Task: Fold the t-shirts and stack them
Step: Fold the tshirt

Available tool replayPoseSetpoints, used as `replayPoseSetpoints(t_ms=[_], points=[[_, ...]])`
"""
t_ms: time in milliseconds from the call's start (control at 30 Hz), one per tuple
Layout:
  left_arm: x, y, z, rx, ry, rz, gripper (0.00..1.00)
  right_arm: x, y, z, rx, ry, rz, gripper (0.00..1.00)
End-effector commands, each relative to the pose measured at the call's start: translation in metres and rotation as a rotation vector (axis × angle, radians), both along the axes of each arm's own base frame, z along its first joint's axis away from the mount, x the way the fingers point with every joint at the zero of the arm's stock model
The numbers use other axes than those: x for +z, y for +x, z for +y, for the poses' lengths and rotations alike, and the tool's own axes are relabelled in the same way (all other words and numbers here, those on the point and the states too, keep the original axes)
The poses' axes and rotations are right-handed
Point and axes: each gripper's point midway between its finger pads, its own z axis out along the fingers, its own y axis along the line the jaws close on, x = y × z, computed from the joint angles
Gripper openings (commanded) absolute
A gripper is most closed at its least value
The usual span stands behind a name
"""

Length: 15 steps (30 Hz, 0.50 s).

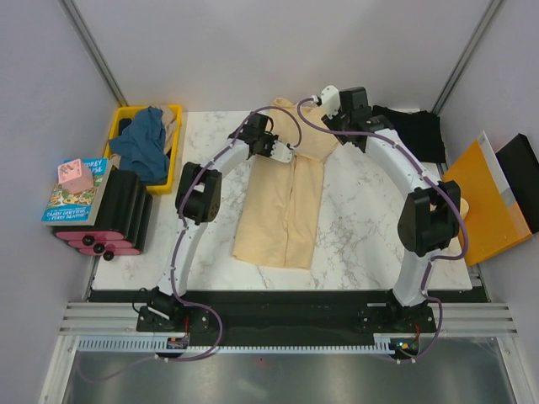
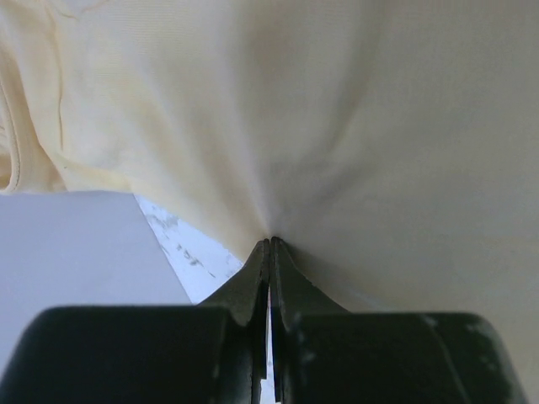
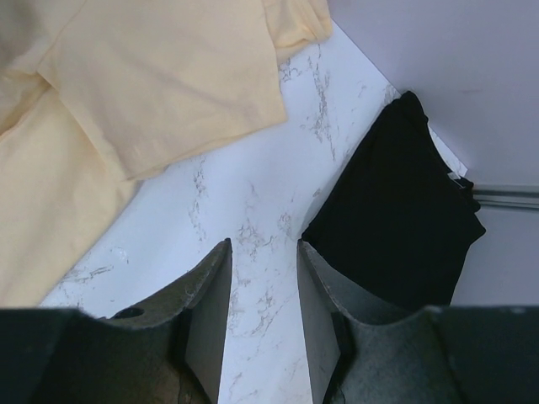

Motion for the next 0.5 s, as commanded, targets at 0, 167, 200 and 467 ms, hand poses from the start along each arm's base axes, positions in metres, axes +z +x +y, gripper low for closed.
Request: replayPoseSetpoints(t_ms=[0, 167, 200, 467], points=[[-0.014, -0.033, 0.049, 0.135, 0.036, 0.153, 0.02, 0.028, 0.005, 0.01, 0.007, 0.044, -0.064, 0.44], [-0.014, -0.08, 0.024, 0.046, -0.036, 0.257, 0.02, 0.022, 0.0, 0.011, 0.023, 0.029, -0.051, 0.47], [-0.005, -0.084, 0.018, 0.058, -0.081, 0.272, 0.02, 0.02, -0.001, 0.011, 0.028, 0.023, -0.047, 0.49], [0.103, -0.078, -0.022, 0.15, -0.408, 0.235, 0.99, 0.001, -0.031, 0.022, 0.115, 0.098, 0.077, 0.71]])
